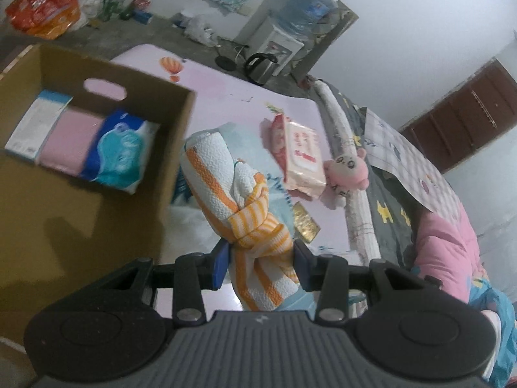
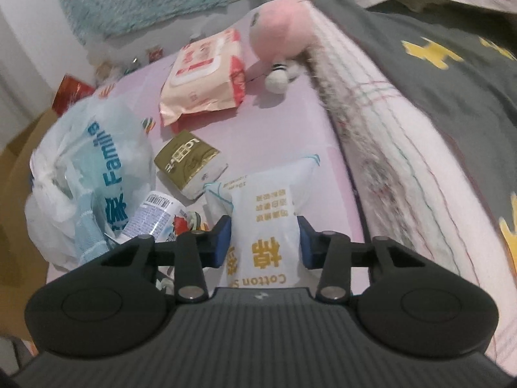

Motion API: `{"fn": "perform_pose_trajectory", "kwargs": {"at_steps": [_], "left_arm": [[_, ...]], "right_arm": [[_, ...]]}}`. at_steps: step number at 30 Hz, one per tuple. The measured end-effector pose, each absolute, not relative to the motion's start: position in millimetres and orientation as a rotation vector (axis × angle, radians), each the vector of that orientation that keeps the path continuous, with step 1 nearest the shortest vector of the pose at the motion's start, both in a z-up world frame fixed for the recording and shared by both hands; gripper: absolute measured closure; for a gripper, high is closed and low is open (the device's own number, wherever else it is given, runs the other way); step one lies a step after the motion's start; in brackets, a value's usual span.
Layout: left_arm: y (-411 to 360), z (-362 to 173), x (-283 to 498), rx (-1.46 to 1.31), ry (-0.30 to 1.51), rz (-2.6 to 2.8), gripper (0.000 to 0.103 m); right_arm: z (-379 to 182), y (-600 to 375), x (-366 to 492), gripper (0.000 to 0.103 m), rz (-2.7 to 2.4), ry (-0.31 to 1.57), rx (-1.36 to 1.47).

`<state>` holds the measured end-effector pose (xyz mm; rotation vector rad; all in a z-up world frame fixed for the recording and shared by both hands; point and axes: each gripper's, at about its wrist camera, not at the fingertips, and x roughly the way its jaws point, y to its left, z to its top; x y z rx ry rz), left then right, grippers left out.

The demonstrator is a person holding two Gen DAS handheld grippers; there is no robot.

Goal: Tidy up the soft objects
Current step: 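Carry the striped towel in left tool and cotton-pads pack in right tool over the box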

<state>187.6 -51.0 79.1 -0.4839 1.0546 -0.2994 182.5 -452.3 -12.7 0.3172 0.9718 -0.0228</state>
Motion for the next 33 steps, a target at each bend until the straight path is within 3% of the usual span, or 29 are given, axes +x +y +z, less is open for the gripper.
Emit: {"fn": "perform_pose_trajectory", "kwargs": {"at_steps": [11, 18, 26, 33], "left_arm": [[24, 86, 158, -0.506, 0.955, -0.245, 0.06], [78, 81, 146, -0.483, 0.922, -0.164, 0.06], [124, 50, 156, -0.39, 0.948, -0.039, 0.06], [140, 26, 183, -0.265, 0.985, 0.011, 0.06]], "right_arm": [[62, -444, 117, 0.066, -0.049, 0.77, 0.398], [124, -360, 124, 0.066, 0.213, 0.689, 0.398], [138, -194, 190, 0.066, 0.577, 0.813, 0.413], [101, -68, 258, 0.066, 0.581, 1.022, 0.362]]}}
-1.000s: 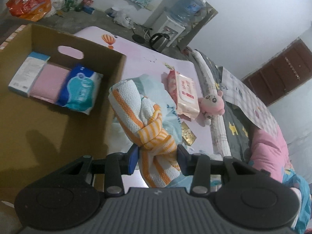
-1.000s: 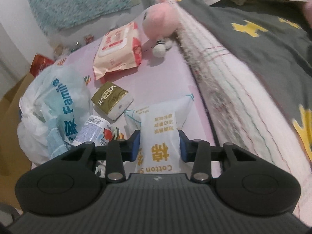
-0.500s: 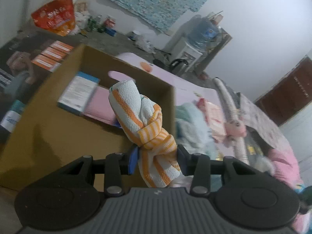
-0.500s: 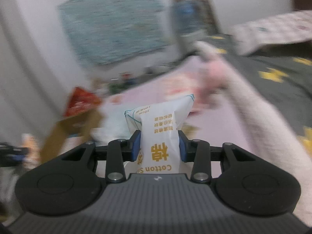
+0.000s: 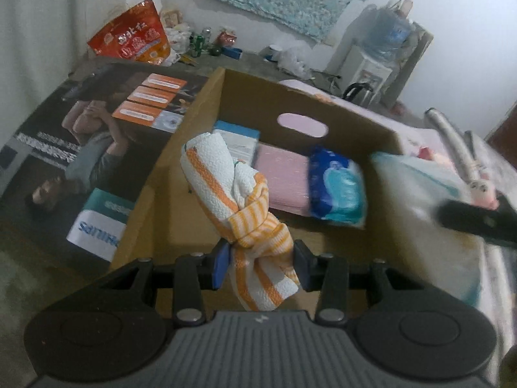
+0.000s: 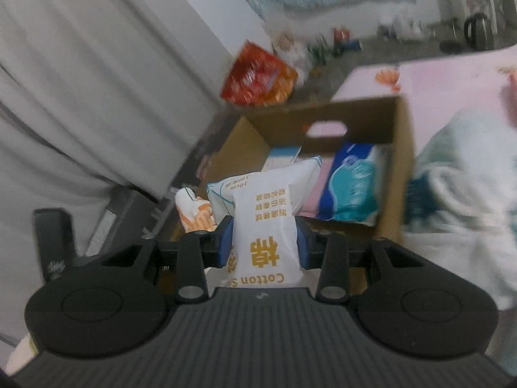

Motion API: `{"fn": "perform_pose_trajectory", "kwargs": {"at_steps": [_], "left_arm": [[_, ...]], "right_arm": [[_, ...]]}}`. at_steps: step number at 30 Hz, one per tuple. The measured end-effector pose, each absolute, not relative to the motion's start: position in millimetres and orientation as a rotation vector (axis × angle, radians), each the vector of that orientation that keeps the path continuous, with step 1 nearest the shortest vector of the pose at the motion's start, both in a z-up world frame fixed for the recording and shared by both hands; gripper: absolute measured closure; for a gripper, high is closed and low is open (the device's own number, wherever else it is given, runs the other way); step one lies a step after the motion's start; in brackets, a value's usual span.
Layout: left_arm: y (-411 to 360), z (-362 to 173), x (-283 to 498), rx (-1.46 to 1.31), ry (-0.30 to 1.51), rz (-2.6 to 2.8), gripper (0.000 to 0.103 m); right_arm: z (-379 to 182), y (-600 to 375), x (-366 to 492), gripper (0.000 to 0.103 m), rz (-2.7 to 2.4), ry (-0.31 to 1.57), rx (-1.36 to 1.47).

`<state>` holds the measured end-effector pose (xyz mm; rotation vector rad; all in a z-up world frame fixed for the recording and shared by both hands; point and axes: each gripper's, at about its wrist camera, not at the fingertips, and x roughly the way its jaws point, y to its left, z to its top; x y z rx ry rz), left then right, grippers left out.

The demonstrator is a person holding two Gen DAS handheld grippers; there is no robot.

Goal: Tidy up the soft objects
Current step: 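Carry the striped towel in left tool and cotton-pads pack in right tool over the box, then open right tool dropping the cotton-pads pack while left tool releases the striped towel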

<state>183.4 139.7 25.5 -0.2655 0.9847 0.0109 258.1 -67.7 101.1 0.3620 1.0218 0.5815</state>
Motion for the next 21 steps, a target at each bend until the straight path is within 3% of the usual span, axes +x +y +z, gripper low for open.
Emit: {"fn": "perform_pose_trajectory", "kwargs": {"at_steps": [6, 21], "left_arm": [[141, 11, 199, -0.151, 1.039, -0.008, 0.06], [124, -25, 238, 0.123, 1.211, -0.049, 0.059]], "right_arm": [[62, -11, 282, 0.066, 0.495, 1.124, 0.295], [-20, 10, 309, 0.064, 0.426, 1.231, 0.4]]}}
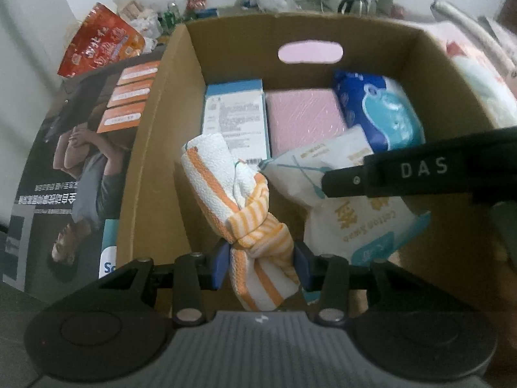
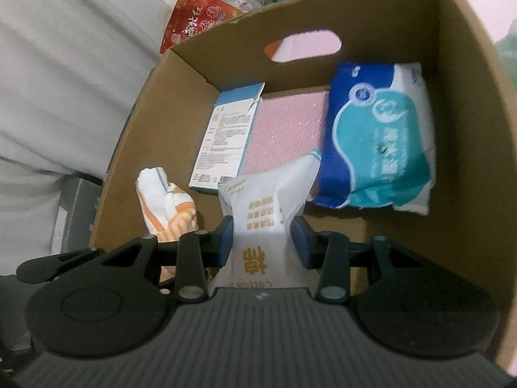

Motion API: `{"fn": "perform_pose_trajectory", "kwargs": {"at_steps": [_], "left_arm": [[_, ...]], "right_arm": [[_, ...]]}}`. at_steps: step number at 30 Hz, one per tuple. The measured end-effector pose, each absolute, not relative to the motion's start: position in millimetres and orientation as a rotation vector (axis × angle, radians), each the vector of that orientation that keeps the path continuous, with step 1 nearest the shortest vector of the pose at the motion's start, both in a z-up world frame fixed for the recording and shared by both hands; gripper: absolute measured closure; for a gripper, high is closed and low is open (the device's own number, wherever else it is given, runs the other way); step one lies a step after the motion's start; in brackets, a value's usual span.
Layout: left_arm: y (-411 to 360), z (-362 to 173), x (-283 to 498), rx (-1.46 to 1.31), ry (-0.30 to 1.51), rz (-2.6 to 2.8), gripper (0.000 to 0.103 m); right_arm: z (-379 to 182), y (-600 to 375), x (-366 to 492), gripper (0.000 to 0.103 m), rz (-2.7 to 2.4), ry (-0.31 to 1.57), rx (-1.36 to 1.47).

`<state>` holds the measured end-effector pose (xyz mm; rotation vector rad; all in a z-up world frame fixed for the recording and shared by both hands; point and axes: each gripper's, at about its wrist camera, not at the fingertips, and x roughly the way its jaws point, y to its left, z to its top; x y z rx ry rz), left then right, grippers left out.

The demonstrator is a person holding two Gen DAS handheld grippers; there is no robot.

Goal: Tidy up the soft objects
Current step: 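Open right tool dropping the cotton-pads pack while left tool releases the striped towel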

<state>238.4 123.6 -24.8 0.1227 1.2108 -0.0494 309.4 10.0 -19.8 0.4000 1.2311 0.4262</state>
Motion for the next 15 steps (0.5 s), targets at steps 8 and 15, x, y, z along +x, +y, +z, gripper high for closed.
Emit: {"fn": "perform_pose_trajectory", "kwargs": {"at_steps": [8, 15], "left_arm": [[121, -24, 237, 0.138, 1.217, -0.046, 0.056], [121, -15, 235, 0.108, 1.196, -0.038, 0.044]], "right_arm": [[-38, 7, 307, 0.059, 0.426, 1.27, 0.539], [-47, 0, 307, 0.055, 0.41, 1.295, 0.687]]}}
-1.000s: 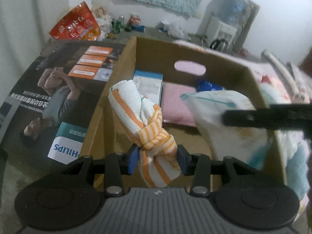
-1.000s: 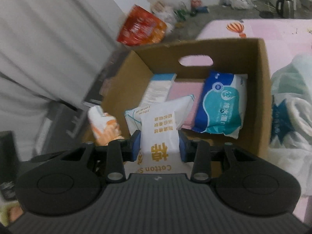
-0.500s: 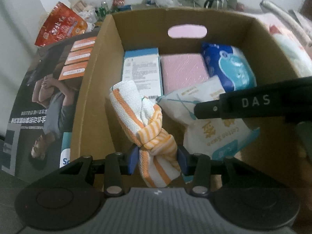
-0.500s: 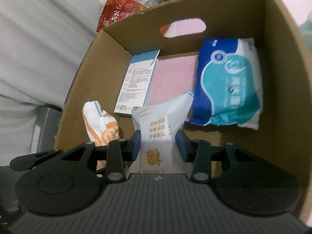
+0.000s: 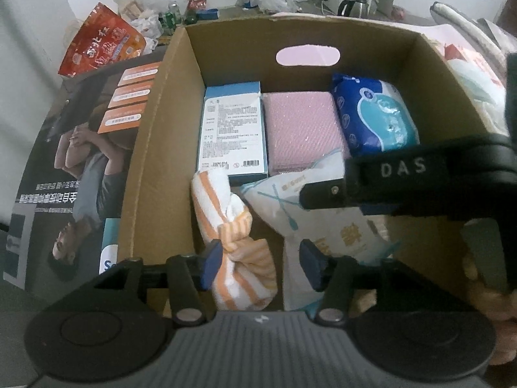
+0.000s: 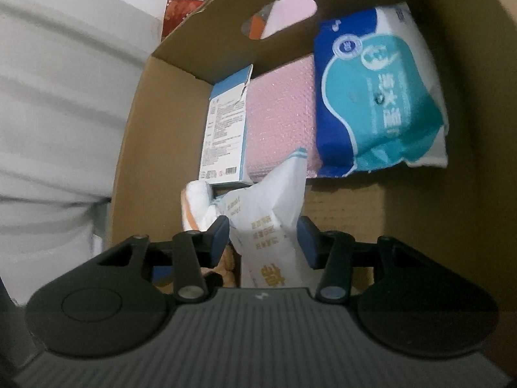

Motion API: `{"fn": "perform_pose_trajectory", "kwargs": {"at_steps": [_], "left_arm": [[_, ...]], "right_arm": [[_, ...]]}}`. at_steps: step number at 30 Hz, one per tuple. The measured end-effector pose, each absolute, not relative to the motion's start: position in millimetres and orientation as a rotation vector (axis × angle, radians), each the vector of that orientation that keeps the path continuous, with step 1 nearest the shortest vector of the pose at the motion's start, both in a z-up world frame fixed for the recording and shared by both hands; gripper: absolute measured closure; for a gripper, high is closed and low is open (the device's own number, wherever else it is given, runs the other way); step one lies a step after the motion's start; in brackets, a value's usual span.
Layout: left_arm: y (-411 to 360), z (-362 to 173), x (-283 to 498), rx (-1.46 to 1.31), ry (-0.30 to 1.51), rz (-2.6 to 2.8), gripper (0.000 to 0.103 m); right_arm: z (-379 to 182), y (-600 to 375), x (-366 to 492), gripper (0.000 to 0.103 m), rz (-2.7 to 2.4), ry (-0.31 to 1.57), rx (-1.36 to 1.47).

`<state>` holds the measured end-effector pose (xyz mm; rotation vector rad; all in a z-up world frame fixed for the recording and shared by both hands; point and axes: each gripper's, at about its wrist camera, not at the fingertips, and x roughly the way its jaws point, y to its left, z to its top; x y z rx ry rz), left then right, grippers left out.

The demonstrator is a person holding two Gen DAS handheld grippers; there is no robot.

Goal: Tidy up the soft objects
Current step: 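Open right tool dropping the cotton-pads pack while left tool releases the striped towel, then move the right tool to the pink plush bunny on the bed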

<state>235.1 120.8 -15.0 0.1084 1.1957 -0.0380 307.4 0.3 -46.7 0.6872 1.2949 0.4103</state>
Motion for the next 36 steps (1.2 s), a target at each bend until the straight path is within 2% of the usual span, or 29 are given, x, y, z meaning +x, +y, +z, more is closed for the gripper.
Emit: {"fn": "perform_pose_trajectory", "kwargs": {"at_steps": [4, 6, 14, 25, 31, 36], "left_arm": [[122, -10, 231, 0.104, 1.185, -0.015, 0.037], [124, -8, 228, 0.1, 1.181, -0.006, 0.03], [128, 8, 218, 0.071, 1.142, 0.014, 0.022], [121, 40, 192, -0.013, 1.064, -0.002, 0.02], [107, 66, 167, -0.058, 0.983, -0.026, 0.02], [90, 85, 142, -0.085, 0.897, -0.07, 0.014]], "right_arm": [[-61, 4, 311, 0.051, 0.423, 1.314, 0.778], [-62, 2, 311, 0.047, 0.429, 1.316, 0.804], [-38, -8, 307, 0.033, 0.448, 1.24, 0.775], [24, -42, 282, 0.032, 0.551, 1.004, 0.766], [52, -93, 247, 0.031, 0.607, 0.907, 0.806], [65, -145, 214, 0.029, 0.622, 0.843, 0.835]]}}
